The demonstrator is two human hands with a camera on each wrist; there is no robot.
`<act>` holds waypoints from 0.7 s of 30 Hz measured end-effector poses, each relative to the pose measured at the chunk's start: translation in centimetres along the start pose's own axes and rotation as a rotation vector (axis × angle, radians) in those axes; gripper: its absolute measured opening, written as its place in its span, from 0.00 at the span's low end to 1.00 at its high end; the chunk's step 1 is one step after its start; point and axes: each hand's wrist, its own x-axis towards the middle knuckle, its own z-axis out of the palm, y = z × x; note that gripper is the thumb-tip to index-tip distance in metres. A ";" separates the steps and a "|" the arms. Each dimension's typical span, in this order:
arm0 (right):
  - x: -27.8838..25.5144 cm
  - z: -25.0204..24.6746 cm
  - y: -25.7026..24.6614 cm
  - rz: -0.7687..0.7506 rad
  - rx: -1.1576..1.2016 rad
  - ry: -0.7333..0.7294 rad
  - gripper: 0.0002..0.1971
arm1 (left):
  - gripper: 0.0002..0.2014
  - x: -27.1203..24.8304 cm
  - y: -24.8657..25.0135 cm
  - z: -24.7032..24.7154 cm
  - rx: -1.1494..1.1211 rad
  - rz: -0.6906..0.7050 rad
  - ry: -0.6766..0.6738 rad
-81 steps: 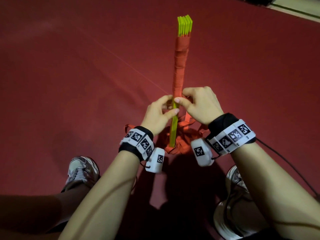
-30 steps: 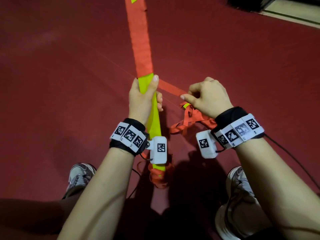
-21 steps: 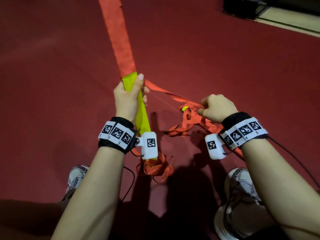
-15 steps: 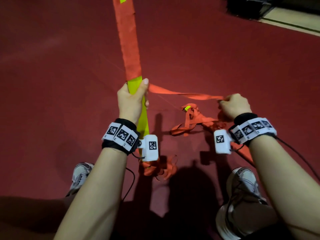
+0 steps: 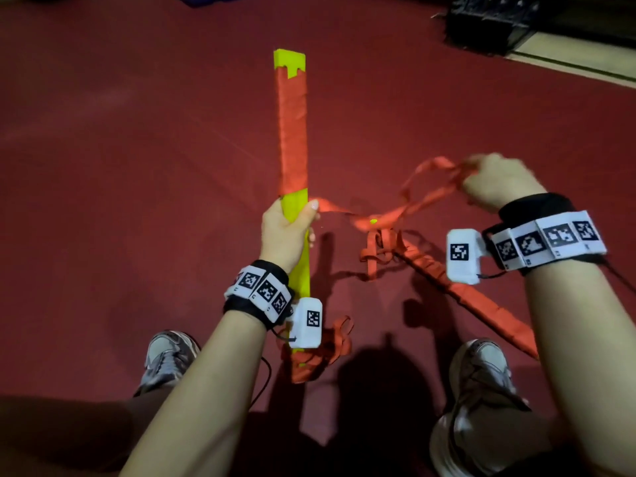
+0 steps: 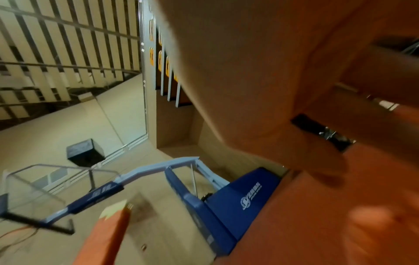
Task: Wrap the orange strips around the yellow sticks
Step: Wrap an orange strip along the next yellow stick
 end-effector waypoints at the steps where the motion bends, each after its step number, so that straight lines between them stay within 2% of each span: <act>1: -0.3 0.4 -0.5 -0.030 -0.040 -0.100 0.21 | 0.07 -0.1 0.1 0.3 -0.010 -0.002 -0.035; 2: -0.6 1.1 -1.1 -0.080 -0.043 -0.143 0.18 | 0.07 -0.3 0.3 0.6 -0.021 -0.002 -0.072; 4: -1.5 3.1 -2.7 -0.270 0.090 -0.130 0.15 | 0.07 -0.6 0.5 1.1 -0.034 0.005 -0.142; 6: -3.1 5.2 -4.7 -0.493 0.402 -0.182 0.13 | 0.06 -1.1 0.9 1.7 -0.022 0.012 -0.206; 7: -4.1 6.2 -5.6 -0.552 0.589 -0.248 0.12 | 0.04 -1.5 1.1 2.1 -0.024 0.011 -0.245; 9: -5.7 7.7 -6.7 -0.566 0.914 -0.371 0.09 | 0.02 -2.2 1.6 2.8 -0.034 0.007 -0.319; 11: -6.3 8.3 -6.9 -0.551 1.079 -0.421 0.04 | 0.05 -2.6 1.9 3.1 -0.045 0.006 -0.353; 17: -5.2 6.9 -4.9 -0.544 1.048 -0.419 0.11 | 0.03 -3.7 2.9 3.5 -0.128 -0.089 -0.457; 21: -5.2 6.1 -4.1 -0.558 0.958 -0.435 0.12 | 0.04 -4.6 3.4 3.4 -0.207 -0.164 -0.487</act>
